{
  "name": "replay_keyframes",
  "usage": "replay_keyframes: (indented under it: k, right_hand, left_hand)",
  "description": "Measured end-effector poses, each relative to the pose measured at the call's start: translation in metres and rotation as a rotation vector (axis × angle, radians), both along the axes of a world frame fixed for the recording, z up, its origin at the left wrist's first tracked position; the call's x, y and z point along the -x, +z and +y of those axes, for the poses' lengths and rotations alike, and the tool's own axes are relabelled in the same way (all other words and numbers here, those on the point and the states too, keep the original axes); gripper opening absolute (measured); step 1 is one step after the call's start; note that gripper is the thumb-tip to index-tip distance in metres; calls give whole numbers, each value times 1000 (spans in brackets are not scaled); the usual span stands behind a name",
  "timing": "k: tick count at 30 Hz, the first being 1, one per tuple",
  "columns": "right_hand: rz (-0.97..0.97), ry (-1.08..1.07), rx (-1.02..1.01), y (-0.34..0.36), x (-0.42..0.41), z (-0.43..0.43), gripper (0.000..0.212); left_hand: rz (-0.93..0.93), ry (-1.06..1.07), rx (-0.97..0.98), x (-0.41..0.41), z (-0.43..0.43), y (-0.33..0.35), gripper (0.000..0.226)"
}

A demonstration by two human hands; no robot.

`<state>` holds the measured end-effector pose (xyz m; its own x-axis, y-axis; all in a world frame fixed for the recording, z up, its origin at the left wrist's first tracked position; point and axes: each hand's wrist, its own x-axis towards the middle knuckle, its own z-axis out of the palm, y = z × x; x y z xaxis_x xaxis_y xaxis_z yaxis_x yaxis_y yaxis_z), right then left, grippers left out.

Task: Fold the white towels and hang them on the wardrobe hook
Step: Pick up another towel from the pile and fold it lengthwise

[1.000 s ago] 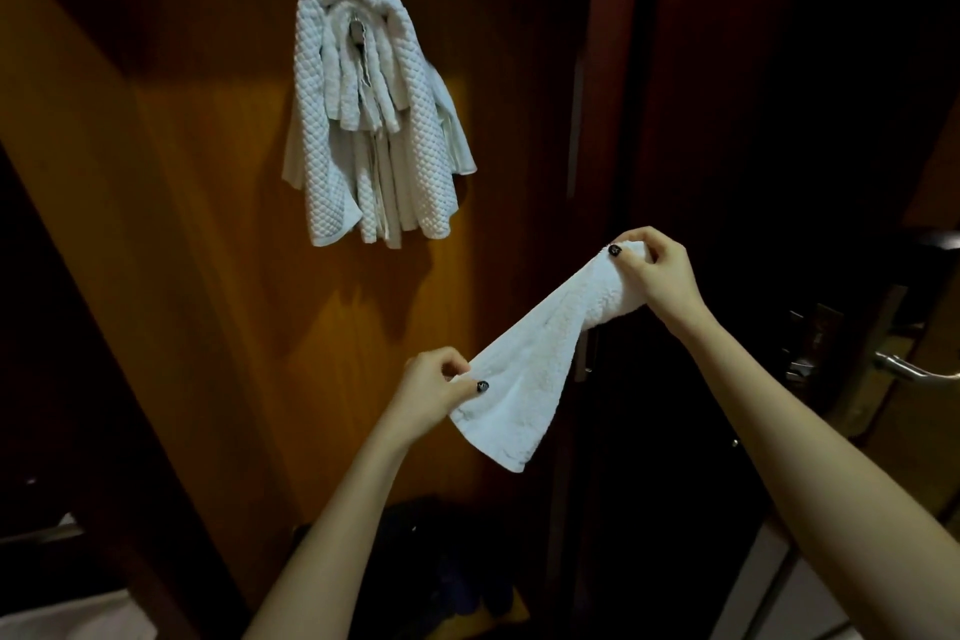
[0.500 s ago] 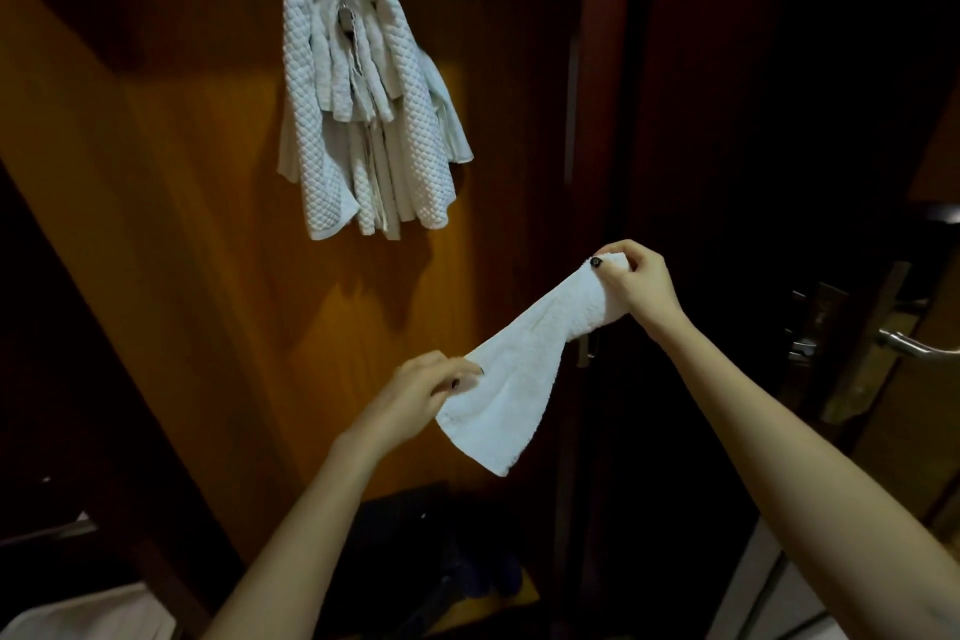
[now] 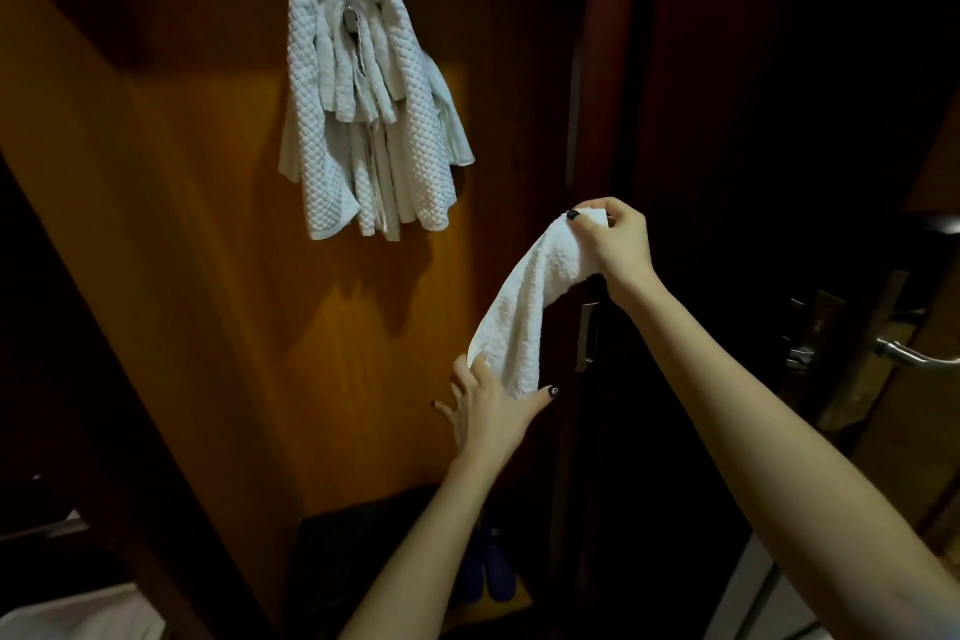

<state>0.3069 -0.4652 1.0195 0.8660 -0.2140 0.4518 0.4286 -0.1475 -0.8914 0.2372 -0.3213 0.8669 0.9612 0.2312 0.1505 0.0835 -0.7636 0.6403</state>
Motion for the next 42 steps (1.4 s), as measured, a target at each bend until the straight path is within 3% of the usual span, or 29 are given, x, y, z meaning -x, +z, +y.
replay_keyframes:
  k: [6,8,11,16,22,25,29,35,42]
  right_hand:
    - [-5,26,-127,16,5,6,9]
    - [-5,14,-139,18,6,4,7]
    - [12,13,-188,17,6,0,4]
    - [44,33,-225,15,8,1,5]
    - [33,-29,-162,5,4,-25,9]
    - [24,4,-97,-9,2,-37,8]
    - [59,62,41,-32,-1,-44,9]
    - [88,81,122,-51,-2,-52,7]
    - [34,132,288,-49,-1,-59,11]
  left_hand:
    - [-205,114,-7,-6,-13,0,64]
    - [-243,115,4,-8,-9,-3,62]
    - [-220,127,-14,-9,-9,-6,79]
    - [-303,159,-42,-14,-6,-9,48]
    - [-460,-105,228,-15,36,-6,14]
    - [-399,-207,349,-18,67,-2,4]
    - [-210,-295,470,-19,109,9,8]
    - [40,-441,462,-13,144,27,9]
    - [-170,-381,559,-6,158,58,9]
